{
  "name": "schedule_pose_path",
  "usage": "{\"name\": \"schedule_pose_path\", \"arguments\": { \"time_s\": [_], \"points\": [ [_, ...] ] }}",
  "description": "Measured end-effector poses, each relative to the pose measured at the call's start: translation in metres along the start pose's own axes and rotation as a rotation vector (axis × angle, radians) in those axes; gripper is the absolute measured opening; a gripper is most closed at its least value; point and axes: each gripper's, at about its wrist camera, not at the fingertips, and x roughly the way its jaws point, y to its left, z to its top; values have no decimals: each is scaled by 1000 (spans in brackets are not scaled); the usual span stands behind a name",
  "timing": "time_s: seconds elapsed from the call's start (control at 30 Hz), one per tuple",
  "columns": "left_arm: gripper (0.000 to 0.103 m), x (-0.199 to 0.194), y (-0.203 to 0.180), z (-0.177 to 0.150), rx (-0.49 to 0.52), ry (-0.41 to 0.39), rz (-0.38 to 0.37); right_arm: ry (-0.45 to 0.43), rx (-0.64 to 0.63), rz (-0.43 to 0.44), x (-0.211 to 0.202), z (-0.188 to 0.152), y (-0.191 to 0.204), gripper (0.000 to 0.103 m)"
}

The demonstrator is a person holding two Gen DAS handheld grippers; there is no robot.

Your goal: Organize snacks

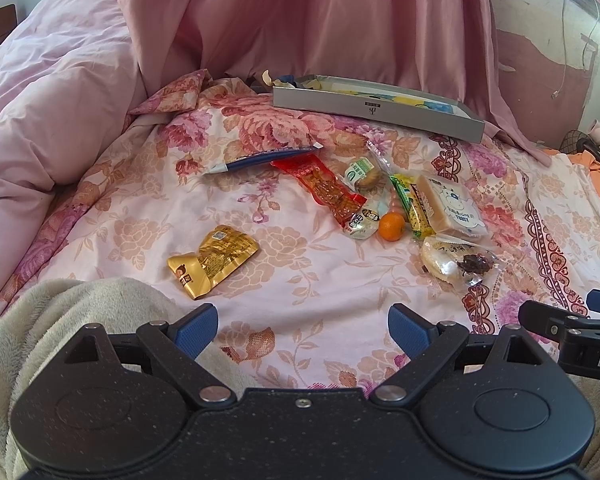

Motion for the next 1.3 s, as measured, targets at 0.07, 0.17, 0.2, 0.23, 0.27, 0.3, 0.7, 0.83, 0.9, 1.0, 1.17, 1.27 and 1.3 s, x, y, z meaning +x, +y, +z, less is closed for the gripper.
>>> {"name": "schedule_pose_path", "arguments": {
  "time_s": [0.07, 0.17, 0.2, 0.23, 0.27, 0.3, 0.7, 0.83, 0.9, 1.0, 1.17, 1.27, 1.3],
  "points": [
    [92, 0, 0, 0, 0, -1, -1, 1, 0, 0, 0, -1, 0, 103],
    [92, 1, 0, -1, 1, -1, -1, 0, 0, 0, 0, -1, 0, 103],
    [92, 1, 0, -1, 0, -1, -1, 0, 0, 0, 0, 0, 0, 103],
    [92, 0, 0, 0, 0, 0, -2, 0, 0, 0, 0, 0, 0, 103],
    [92, 1, 0, -1, 1, -1, -2, 0, 0, 0, 0, 0, 0, 103],
    [92, 1, 0, -1, 1, -2, -2, 0, 1, -1, 0, 1, 0, 103],
    [92, 22, 6, 6, 8, 6, 0, -9, -8, -8, 13, 3, -2, 103],
    [92, 34, -1, 18, 53, -3, -14, -18, -14, -9, 24, 12, -9, 103],
    [92, 42, -3, 23, 63, -2, -50, -5, -3, 17, 31, 18, -16, 103],
    [92, 55, -5, 31, 70, -3, -93, 38, 34, 62, 46, 26, -25, 103],
    [92, 81, -14, 43, 133, -26, -121, 17, -9, 39, 64, 38, -32, 103],
    [92, 99, -19, 50, 174, -40, -135, 20, -27, 39, 83, 52, -39, 103],
    [92, 105, -20, 51, 183, -42, -137, 26, -21, 51, 93, 58, -43, 103]
  ]
}}
